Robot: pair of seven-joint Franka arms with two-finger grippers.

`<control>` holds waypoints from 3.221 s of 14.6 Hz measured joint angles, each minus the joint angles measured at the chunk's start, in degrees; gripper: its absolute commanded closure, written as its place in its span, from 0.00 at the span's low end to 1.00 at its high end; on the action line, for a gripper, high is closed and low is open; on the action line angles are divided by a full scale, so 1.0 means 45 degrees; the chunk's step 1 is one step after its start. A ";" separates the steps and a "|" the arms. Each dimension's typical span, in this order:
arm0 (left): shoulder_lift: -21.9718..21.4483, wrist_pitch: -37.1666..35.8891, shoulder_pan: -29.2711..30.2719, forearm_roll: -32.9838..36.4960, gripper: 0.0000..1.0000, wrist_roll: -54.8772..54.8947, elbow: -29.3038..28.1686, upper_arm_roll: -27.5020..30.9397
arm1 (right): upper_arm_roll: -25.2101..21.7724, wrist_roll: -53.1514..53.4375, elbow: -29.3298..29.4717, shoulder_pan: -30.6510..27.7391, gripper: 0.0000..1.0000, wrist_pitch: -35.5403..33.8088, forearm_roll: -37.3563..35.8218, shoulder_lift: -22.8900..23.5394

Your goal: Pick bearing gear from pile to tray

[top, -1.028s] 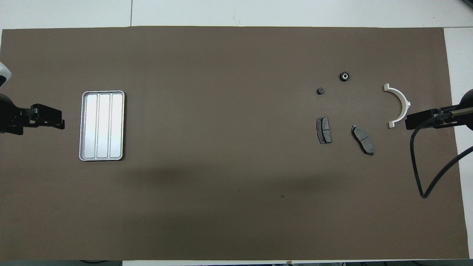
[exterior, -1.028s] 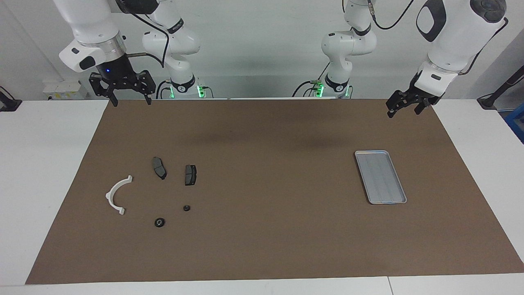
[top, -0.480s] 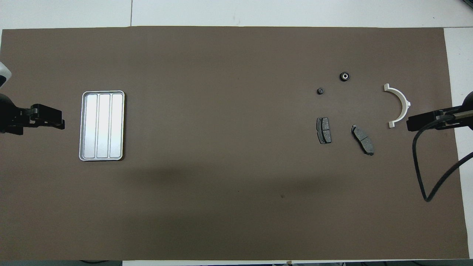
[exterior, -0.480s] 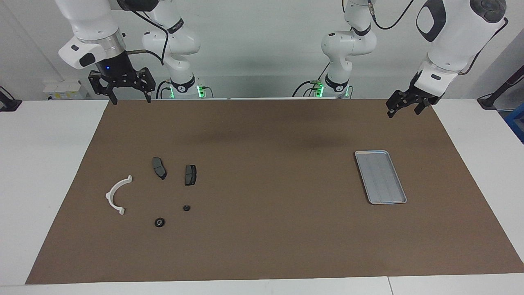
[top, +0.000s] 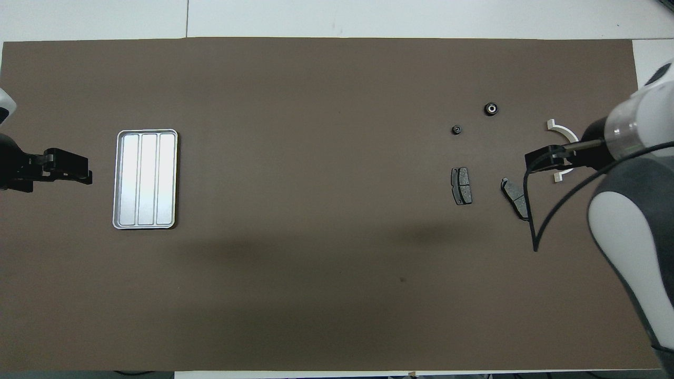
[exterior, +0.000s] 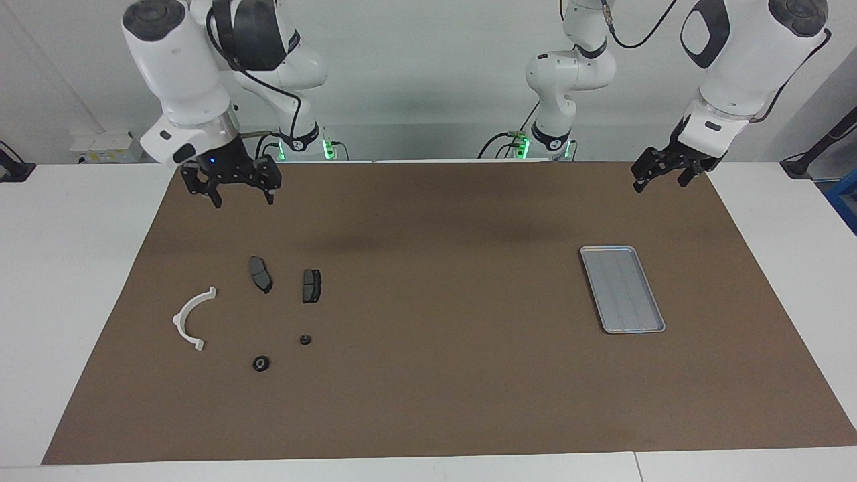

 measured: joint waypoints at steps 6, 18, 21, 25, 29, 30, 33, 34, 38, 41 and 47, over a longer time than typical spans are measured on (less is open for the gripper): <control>0.0000 -0.0001 0.0000 0.0000 0.00 0.0000 0.0000 0.0000 | -0.0006 0.1823 0.0156 0.0418 0.00 0.3439 -0.0007 0.3620; 0.0000 -0.0003 0.0000 0.0000 0.00 0.0000 0.0000 0.0000 | -0.0042 0.2671 0.3157 0.0804 0.00 0.3898 -0.0375 0.7769; 0.0000 -0.0003 0.0000 0.0000 0.00 0.0000 0.0000 0.0000 | -0.0068 0.2844 0.3162 0.0807 0.00 0.4364 -0.0492 0.7873; 0.0000 -0.0004 0.0000 0.0000 0.00 0.0000 0.0000 0.0000 | -0.0084 0.3008 0.3163 0.0744 0.06 0.4816 -0.0574 0.7990; 0.0000 -0.0004 0.0000 0.0000 0.00 0.0000 0.0000 0.0000 | -0.0090 0.3530 0.3173 0.0692 0.28 0.4817 -0.0519 0.7991; 0.0000 -0.0004 0.0000 0.0000 0.00 0.0000 0.0000 0.0000 | -0.0091 0.3611 0.3173 0.0686 0.33 0.4817 -0.0440 0.7992; 0.0000 -0.0004 0.0000 0.0000 0.00 0.0000 0.0000 0.0000 | -0.0091 0.3873 0.3169 0.0670 0.57 0.4815 -0.0376 0.8013; 0.0000 -0.0004 0.0000 0.0000 0.00 0.0000 0.0000 0.0000 | -0.0063 0.3919 0.3192 0.0677 0.57 0.4816 -0.0286 0.8011; 0.0000 -0.0004 0.0000 0.0000 0.00 0.0000 0.0000 0.0000 | -0.0018 0.4121 0.3264 0.0729 0.69 0.4788 -0.0172 0.8006; 0.0000 -0.0004 0.0000 0.0000 0.00 0.0000 0.0000 0.0000 | 0.0007 0.4168 0.3289 0.0735 1.00 0.4786 -0.0156 0.8002; 0.0000 -0.0005 0.0000 0.0000 0.00 0.0000 0.0000 0.0000 | -0.0014 0.4173 0.3338 0.0725 1.00 0.4581 -0.0173 0.8003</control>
